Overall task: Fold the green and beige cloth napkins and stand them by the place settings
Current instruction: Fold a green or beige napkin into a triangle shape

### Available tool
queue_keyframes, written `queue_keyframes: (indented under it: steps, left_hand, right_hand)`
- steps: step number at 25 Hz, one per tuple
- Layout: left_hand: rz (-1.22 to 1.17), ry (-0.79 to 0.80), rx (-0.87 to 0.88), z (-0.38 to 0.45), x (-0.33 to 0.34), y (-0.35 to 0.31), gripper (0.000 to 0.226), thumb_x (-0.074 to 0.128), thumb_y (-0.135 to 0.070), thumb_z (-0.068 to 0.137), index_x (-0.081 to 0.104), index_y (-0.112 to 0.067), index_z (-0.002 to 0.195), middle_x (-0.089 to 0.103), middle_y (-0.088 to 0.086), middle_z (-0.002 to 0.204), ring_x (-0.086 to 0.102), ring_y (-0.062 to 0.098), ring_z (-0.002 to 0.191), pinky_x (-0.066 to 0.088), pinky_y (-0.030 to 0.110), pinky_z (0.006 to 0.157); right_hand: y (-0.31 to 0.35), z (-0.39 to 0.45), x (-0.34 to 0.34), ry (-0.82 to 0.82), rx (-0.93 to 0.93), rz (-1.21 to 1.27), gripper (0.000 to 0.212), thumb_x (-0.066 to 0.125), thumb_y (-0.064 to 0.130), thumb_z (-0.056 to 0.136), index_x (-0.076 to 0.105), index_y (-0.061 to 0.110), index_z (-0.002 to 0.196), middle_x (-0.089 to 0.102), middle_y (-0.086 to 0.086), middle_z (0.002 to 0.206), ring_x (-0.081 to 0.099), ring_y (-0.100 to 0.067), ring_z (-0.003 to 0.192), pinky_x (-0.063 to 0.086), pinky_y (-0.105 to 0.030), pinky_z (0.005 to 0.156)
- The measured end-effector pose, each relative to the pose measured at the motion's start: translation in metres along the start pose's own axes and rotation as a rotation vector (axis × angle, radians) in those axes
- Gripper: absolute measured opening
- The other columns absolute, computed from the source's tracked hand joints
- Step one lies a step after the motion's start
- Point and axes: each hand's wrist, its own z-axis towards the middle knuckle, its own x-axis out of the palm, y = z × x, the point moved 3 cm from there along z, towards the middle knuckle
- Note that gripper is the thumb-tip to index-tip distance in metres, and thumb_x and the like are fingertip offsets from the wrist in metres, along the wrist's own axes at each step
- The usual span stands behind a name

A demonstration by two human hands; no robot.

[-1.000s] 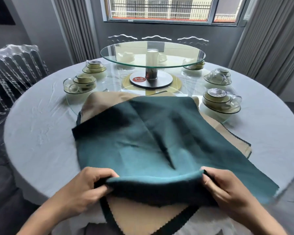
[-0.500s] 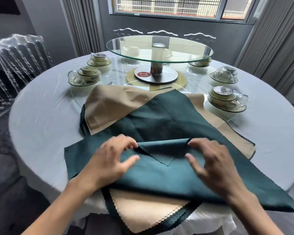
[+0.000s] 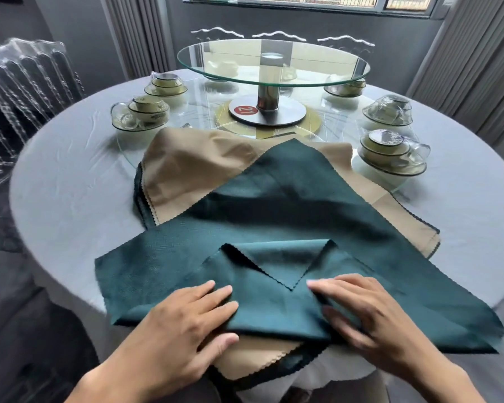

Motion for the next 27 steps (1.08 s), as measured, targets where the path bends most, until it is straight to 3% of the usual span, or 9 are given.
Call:
queue_keyframes:
  steps: [3,6,8,11,12,13,16,23,27]
  left_hand:
    - [0.070,0.086,-0.077,0.000,0.017,0.003,0.063,0.028,-0.066,0.099,0.051,-0.027,0.143,0.046,-0.005,0.151,0.044,0.020,0.139,0.028,0.034,0.109]
    - [0.104,0.150,-0.077,0.010,0.026,0.011,0.068,0.028,-0.069,0.099,0.039,-0.027,0.151,0.036,-0.002,0.157,0.034,0.024,0.144,0.022,0.037,0.111]
    - [0.090,0.211,-0.092,0.020,0.024,0.016,0.074,0.026,-0.074,0.096,0.032,-0.028,0.154,0.028,-0.001,0.161,0.025,0.025,0.148,0.015,0.038,0.114]
    - [-0.010,0.238,-0.097,0.035,0.023,0.026,0.083,0.020,-0.083,0.089,0.017,-0.035,0.156,0.006,-0.005,0.165,0.002,0.020,0.152,0.000,0.037,0.118]
    - [-0.001,0.206,-0.062,0.037,0.021,0.025,0.079,0.024,-0.080,0.091,0.025,-0.034,0.155,0.015,-0.003,0.164,0.010,0.019,0.152,0.004,0.038,0.118]
    - [0.017,0.174,-0.021,0.037,0.017,0.022,0.071,0.032,-0.073,0.093,0.037,-0.032,0.151,0.031,-0.002,0.160,0.025,0.019,0.149,0.011,0.039,0.117]
    - [0.040,0.037,0.070,0.038,0.013,0.013,0.052,0.051,-0.052,0.089,0.058,-0.027,0.133,0.058,-0.005,0.140,0.053,0.017,0.130,0.029,0.040,0.111]
    - [0.104,-0.003,0.040,0.053,0.015,0.012,0.054,0.050,-0.038,0.082,0.055,-0.026,0.134,0.060,-0.004,0.136,0.057,0.017,0.124,0.046,0.042,0.105]
    - [0.134,0.012,-0.014,0.062,0.025,0.018,0.053,0.066,-0.024,0.079,0.052,-0.027,0.130,0.063,-0.003,0.130,0.061,0.021,0.118,0.049,0.036,0.101]
  right_hand:
    - [-0.012,0.034,0.008,0.048,-0.038,-0.069,0.075,0.059,0.021,0.088,0.024,0.032,0.153,0.035,0.011,0.155,0.036,-0.013,0.139,0.030,-0.029,0.111]
    - [-0.034,0.078,0.006,-0.025,0.074,-0.236,0.091,0.070,0.015,0.074,0.025,0.027,0.152,0.024,-0.001,0.160,0.026,-0.024,0.146,0.030,-0.039,0.114]
    - [-0.043,0.102,0.005,-0.021,0.152,-0.350,0.074,0.074,0.018,0.074,0.045,0.027,0.141,0.044,0.001,0.148,0.037,-0.028,0.139,0.034,-0.043,0.106]
    - [-0.046,0.126,0.001,-0.162,0.162,-0.377,0.016,0.069,0.025,0.084,0.068,0.026,0.100,0.067,0.005,0.106,0.056,-0.029,0.107,0.038,-0.041,0.086]
    - [-0.047,0.131,-0.004,-0.232,0.186,-0.316,0.006,0.065,0.027,0.086,0.069,0.024,0.090,0.069,0.004,0.094,0.058,-0.030,0.097,0.039,-0.041,0.080]
    - [-0.048,0.138,-0.011,-0.295,0.238,-0.221,0.012,0.061,0.030,0.087,0.068,0.022,0.084,0.069,0.002,0.085,0.058,-0.031,0.089,0.040,-0.040,0.077]
    - [-0.056,0.161,-0.035,-0.386,0.418,-0.026,0.018,0.062,0.032,0.090,0.069,0.018,0.082,0.070,-0.005,0.082,0.061,-0.034,0.086,0.046,-0.042,0.076]
    - [-0.067,0.225,-0.061,-0.320,0.586,-0.054,0.020,0.063,0.040,0.090,0.074,0.024,0.096,0.069,-0.005,0.115,0.055,-0.032,0.115,0.041,-0.039,0.099]
    - [-0.060,0.234,-0.058,-0.300,0.603,-0.033,0.017,0.062,0.034,0.093,0.072,0.023,0.100,0.071,-0.006,0.109,0.058,-0.027,0.113,0.036,-0.030,0.092]
